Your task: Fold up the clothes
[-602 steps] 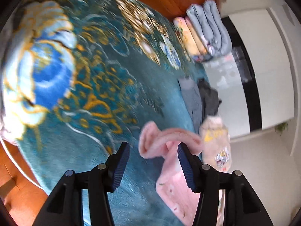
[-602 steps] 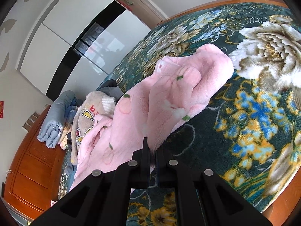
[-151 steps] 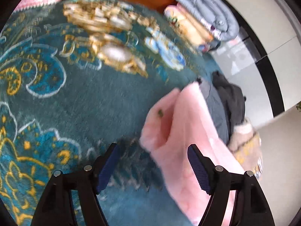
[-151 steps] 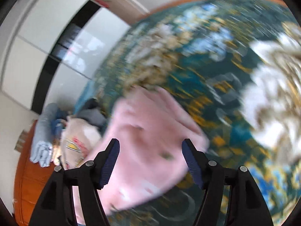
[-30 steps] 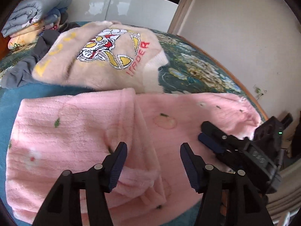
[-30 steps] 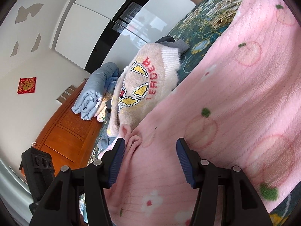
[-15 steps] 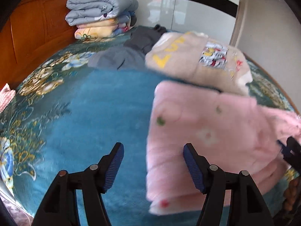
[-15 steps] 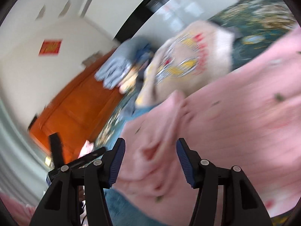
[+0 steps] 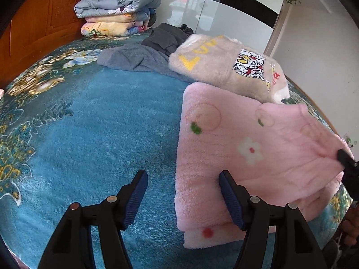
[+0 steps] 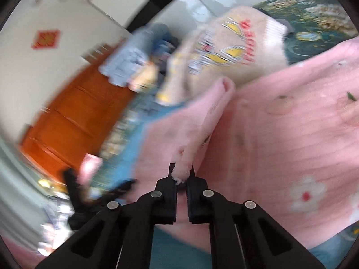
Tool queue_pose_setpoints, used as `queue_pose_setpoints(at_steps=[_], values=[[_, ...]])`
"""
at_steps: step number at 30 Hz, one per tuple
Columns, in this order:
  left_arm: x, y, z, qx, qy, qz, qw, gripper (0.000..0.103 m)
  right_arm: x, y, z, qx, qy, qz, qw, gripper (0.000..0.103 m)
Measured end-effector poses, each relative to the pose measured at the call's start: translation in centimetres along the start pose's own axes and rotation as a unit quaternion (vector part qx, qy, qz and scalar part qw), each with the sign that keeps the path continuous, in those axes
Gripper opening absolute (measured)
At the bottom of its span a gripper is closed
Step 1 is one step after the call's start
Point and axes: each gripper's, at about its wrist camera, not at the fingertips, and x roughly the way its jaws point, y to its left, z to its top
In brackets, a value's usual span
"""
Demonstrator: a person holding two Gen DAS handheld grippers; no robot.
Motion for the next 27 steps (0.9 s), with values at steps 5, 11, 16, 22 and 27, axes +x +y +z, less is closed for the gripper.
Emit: queue_pose_setpoints(at_steps=[5, 11, 16, 22, 27], values=[[0.4, 0.3, -0.3, -0.009, 0.006, -0.015, 0.9998, 0.07, -0.2, -1.7, -0.8, 0.008, 0.03, -0.068, 0.997, 0.007], [0.4, 1.2, -0.5, -0.024, 0.004, -0.027, 0.9993, 0.072, 0.1, -2.8, -1.7, 0.011, 0.038, -0.115, 0.993, 0.032], [0.5, 1.6, -0.7, -0.034, 0.003, -0.039, 0.9987, 0.074, -0.1, -3.0, -1.8, 0.024, 0.04, -0.118, 0.992, 0.048], [0.4, 1.6, -0.8, -0.036, 0.003, -0.042, 0.9985, 0.074, 1.6, -2.5, -1.2, 0.045, 0.046, -0.095, 0.993, 0.053], [0.0, 1.3, -0.9, -0.035, 0.005, -0.036, 0.9987, 0.074, 2.8, -1.1, -0.1, 0.044, 0.034, -0.082, 0.995, 0.017]])
